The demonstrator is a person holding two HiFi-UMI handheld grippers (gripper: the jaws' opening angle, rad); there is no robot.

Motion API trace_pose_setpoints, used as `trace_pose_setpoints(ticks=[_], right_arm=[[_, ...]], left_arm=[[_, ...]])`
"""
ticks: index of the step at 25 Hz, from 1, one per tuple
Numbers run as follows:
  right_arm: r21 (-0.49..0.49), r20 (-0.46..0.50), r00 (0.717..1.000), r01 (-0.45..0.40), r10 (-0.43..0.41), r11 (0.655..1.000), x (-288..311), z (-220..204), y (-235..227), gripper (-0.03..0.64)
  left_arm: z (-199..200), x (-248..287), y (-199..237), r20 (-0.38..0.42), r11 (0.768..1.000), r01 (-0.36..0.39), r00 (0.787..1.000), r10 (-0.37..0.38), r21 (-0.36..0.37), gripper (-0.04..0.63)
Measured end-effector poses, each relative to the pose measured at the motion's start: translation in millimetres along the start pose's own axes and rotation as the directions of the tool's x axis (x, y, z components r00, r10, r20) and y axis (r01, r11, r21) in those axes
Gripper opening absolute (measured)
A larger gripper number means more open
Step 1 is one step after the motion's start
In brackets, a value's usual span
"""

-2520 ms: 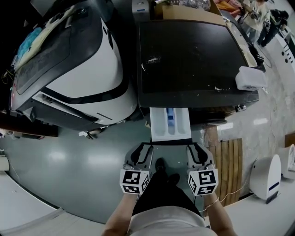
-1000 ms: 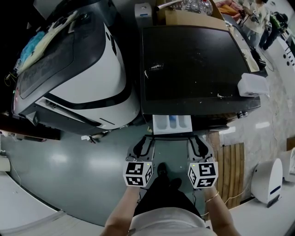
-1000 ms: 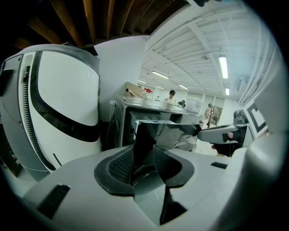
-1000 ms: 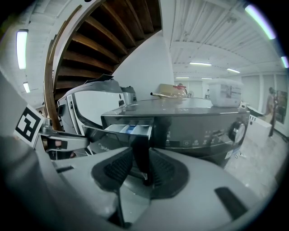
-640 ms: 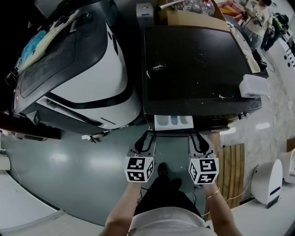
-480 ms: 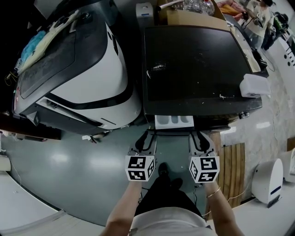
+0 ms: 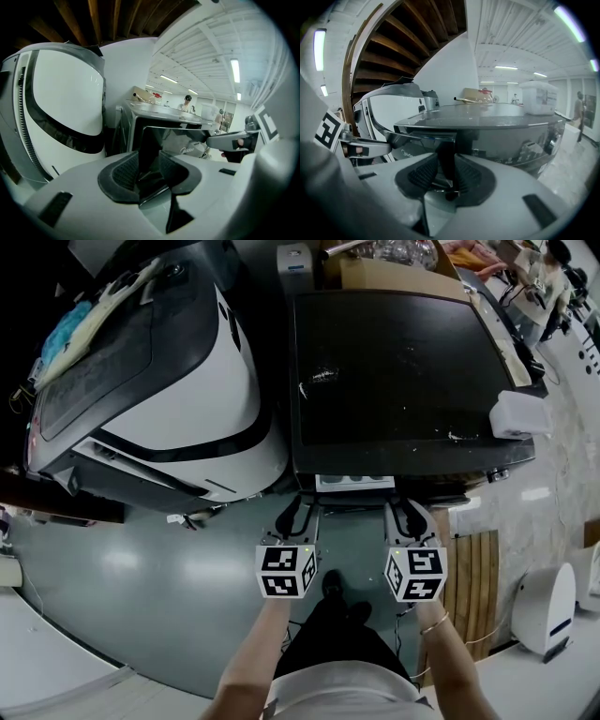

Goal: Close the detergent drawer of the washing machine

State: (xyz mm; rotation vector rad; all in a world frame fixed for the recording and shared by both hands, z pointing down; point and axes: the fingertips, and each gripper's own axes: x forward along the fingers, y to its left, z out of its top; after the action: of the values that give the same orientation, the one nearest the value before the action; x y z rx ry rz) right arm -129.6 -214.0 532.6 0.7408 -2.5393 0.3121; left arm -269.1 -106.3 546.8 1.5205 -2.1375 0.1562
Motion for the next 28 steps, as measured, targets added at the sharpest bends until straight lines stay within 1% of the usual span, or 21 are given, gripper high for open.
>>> trace_pose_setpoints(ticks=[21, 28], right_arm=[[0.015, -0.001, 1.0, 0.018, -0.018, 1.0, 21, 14, -6, 0.104], [0.029, -0.018, 0.999, 0.028, -0.028, 0.999, 25, 16, -7, 0.104]], left_arm=[[13, 20, 10, -0.005, 1.0, -0.025, 1.0, 0.025, -0.006, 0.126], [16, 24, 12, -0.011, 0.999, -0.03, 1.0, 0.029, -0.014, 0.126]])
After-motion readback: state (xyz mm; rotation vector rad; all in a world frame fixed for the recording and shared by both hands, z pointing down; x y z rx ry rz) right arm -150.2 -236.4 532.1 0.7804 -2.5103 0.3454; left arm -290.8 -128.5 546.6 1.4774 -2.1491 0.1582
